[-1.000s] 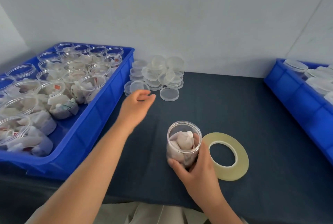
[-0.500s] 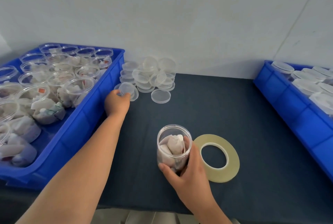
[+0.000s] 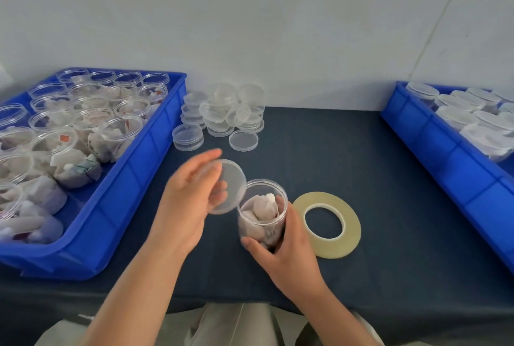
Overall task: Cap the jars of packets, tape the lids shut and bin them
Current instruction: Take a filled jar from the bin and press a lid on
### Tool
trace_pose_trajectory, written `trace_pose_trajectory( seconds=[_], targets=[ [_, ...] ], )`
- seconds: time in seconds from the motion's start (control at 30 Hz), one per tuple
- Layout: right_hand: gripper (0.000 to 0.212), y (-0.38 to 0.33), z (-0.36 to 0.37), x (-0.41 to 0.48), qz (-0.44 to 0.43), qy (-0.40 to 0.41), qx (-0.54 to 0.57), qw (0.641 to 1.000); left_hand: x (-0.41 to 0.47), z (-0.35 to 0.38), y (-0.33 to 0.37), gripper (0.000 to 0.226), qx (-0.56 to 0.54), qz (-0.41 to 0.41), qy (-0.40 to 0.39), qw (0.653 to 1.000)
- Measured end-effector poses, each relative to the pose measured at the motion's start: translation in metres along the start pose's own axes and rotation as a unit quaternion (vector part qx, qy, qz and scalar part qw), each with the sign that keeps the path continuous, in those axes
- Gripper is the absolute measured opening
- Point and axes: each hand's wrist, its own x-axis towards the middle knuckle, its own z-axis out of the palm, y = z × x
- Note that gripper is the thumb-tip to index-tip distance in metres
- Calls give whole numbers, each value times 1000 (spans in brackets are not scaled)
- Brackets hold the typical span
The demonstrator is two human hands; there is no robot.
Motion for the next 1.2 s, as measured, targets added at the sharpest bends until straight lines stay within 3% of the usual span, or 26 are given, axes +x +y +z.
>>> trace_pose_trajectory(
  seconds=[0.1, 0.27, 0.33, 0.4, 0.47, 0.57, 0.67, 0.8, 0.9, 0.97, 1.03, 1.1, 1.2],
  targets=[
    [73, 0, 1, -1, -2, -9, 0, 1000, -15, 18, 0, 21, 199, 71, -19, 977],
    [74, 2, 2, -1, 0, -8, -1, 1000, -22, 35, 2, 23, 433, 183, -7, 882],
    [75, 3, 3, -1, 4, -6, 3, 1000, -23, 40, 5, 29, 487, 179, -20, 855],
    [74, 3, 3, -1, 6, -5, 9, 1000, -27, 44, 10, 42, 488, 152, -49, 858],
    [71, 3, 4, -1, 5, -8, 11, 1000, -32, 48, 12, 68, 496, 120, -102, 854],
    [67, 4, 5, 1, 4, -5, 12, 1000, -38, 54, 12, 89, 613, 139, -161, 761],
    [65, 5, 5, 1, -3, 0, 17, 1000, -33, 60, 13, 77, 677, 168, -178, 694],
    [56, 6, 6, 0, -3, 2, 23, 1000, -24, 67, 13, 57, 695, 149, -215, 670],
    [53, 5, 6, 2, 7, -7, 32, 999, -26, 74, 7, 61, 724, 176, -185, 640],
    [52, 5, 5, 3, 12, -12, 29, 999, -27, 74, 2, 59, 714, 202, -157, 652],
    [60, 2, 4, 3, 15, -9, 19, 1000, -25, 70, 0, 50, 678, 218, -152, 685],
    [74, -2, 4, 3, 16, 3, 9, 1000, -20, 65, 1, 43, 644, 223, -170, 711],
    [82, -4, 2, 2, 17, 7, 11, 1000, -12, 59, 5, 31, 622, 227, -224, 715]
  ],
)
